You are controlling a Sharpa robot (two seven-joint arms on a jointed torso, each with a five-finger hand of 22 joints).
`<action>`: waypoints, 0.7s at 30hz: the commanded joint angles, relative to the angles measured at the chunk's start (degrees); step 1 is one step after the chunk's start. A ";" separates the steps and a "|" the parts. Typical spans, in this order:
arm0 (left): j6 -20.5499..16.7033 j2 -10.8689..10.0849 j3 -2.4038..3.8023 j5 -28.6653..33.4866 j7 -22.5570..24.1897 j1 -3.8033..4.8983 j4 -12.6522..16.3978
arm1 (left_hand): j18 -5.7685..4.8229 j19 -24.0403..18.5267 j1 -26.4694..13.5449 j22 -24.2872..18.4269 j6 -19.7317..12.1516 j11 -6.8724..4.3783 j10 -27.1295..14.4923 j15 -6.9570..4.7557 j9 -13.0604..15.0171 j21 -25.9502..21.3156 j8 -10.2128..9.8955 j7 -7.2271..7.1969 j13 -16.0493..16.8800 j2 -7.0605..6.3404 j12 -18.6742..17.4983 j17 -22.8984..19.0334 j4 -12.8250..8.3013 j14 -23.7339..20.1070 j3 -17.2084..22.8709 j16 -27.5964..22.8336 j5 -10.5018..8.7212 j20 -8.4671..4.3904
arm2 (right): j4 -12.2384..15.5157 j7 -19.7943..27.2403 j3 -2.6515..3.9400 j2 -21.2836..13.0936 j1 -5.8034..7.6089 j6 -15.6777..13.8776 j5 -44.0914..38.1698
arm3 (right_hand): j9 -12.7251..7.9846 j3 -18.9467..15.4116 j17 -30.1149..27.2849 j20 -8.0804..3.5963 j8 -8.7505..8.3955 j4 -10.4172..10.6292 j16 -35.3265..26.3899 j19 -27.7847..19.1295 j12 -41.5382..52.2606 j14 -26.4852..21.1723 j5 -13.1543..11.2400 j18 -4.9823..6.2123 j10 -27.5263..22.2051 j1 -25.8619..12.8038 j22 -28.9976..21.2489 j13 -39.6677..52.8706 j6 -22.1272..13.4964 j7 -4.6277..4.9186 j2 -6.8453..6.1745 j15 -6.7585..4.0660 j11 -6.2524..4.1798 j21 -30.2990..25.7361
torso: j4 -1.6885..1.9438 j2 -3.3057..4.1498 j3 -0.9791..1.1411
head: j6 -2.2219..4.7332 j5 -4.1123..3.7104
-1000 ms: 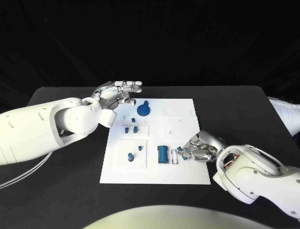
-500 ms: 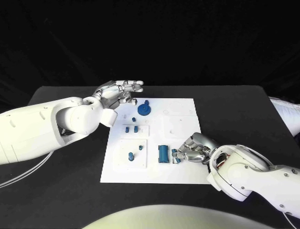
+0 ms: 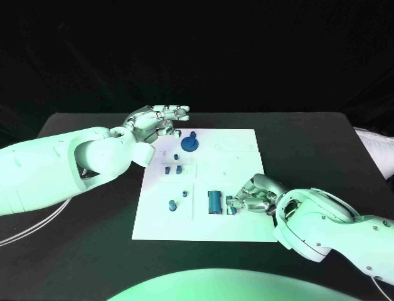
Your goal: Assemble the parts on the task board
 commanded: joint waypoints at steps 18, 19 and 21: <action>1.42 0.06 0.03 -0.77 0.28 0.02 0.23 | 1.04 -0.13 -0.62 -0.10 -0.39 0.01 -0.43 0.06 -0.02 -0.39 0.22 0.07 0.05 0.09 0.31 -0.13 0.33 -0.32 -0.11 0.21 -0.21 0.09 | -0.03 -1.07 -0.18 0.35 -0.19 4.12 -4.22 | 0.32 -0.23 12.28 -0.53 0.36 0.44 0.13 3.22 0.70 5.33 -0.06 -0.87 1.53 -0.31 8.42 1.75 0.79 -0.17 0.25 -0.44 -0.60 0.06 | -0.06 0.03 0.03 | -0.02 -0.05; 1.45 0.07 0.03 -0.77 0.25 0.02 0.23 | 1.04 -0.13 -0.62 -0.10 -0.39 0.01 -0.43 0.06 -0.02 -0.39 0.22 0.07 0.05 0.09 0.31 -0.13 0.33 -0.32 -0.11 0.21 -0.21 0.09 | -0.06 -1.07 -0.18 0.45 -0.18 4.11 -4.23 | 0.37 -0.29 12.29 -0.56 0.40 0.48 0.13 3.22 0.72 5.33 -0.13 -0.87 1.54 -0.34 8.43 1.77 0.81 -0.18 0.22 -0.46 -0.62 0.07 | -0.01 0.03 0.03 | 0.00 -0.09; 1.52 0.09 0.03 -0.78 0.20 0.02 0.23 | 1.04 -0.13 -0.62 -0.10 -0.39 0.01 -0.43 0.06 -0.02 -0.39 0.22 0.07 0.05 0.09 0.31 -0.13 0.33 -0.32 -0.11 0.21 -0.21 0.09 | -0.11 -1.05 -0.18 0.63 -0.16 4.10 -4.24 | 0.37 -0.29 12.29 -0.56 0.40 0.48 0.13 3.22 0.72 5.33 -0.14 -0.87 1.54 -0.34 8.43 1.77 0.81 -0.18 0.22 -0.46 -0.62 0.07 | 0.02 0.01 0.02 | 0.03 -0.13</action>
